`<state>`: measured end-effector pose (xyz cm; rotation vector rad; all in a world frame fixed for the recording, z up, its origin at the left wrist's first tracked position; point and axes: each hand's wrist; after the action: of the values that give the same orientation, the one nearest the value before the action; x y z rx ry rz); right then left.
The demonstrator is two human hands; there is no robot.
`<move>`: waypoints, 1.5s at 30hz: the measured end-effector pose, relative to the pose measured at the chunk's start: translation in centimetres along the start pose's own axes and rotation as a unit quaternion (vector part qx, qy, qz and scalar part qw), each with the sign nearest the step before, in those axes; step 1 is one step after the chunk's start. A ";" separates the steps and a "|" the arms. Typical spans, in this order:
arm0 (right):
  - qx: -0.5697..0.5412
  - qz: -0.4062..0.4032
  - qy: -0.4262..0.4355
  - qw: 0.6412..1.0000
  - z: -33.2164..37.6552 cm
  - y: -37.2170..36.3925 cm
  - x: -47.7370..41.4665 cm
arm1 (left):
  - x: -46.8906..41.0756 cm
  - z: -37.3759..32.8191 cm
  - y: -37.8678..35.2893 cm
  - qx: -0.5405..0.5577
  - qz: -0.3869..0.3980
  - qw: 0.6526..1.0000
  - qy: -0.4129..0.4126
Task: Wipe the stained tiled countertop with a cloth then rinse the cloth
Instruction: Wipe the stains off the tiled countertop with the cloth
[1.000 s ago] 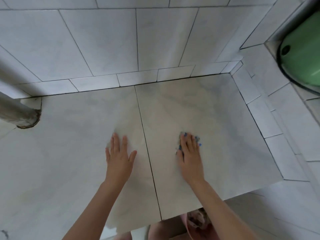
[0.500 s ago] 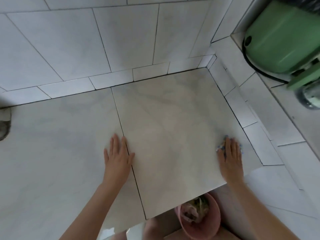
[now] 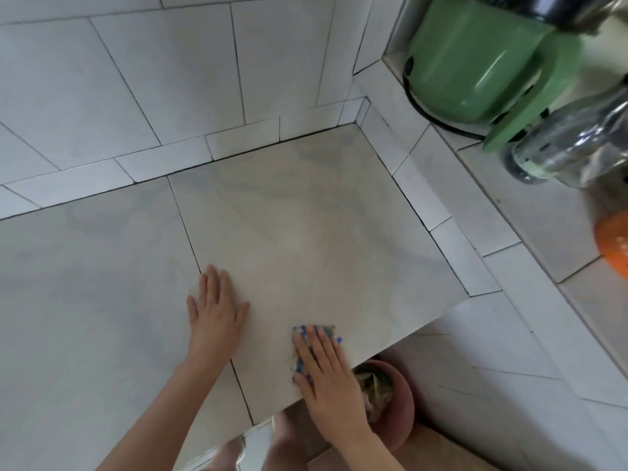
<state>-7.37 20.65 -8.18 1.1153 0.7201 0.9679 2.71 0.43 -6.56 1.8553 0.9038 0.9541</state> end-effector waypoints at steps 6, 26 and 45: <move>0.116 -0.009 -0.115 0.986 -14.9 2.9 -0.7 | -0.4 -0.7 -0.5 0.000 -0.004 1.000 0.001; 0.030 -0.056 -0.197 0.978 -16.4 3.8 -12.0 | -4.7 -1.9 -0.2 0.010 -0.044 0.999 -0.021; -0.013 -0.015 0.030 0.999 -10.7 1.1 -23.2 | -7.9 1.3 1.1 0.019 -0.069 0.997 -0.002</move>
<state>-26.73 4.00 -10.16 1.0533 0.7679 0.9862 0.52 -7.20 -8.11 1.8000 1.0385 0.8531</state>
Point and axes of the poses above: each hand's wrist, its own x-axis away from the middle knuckle, its own y-axis out of the back of the hand, z = x × y, and after that the axes turned 7 degrees about -z, right-handed
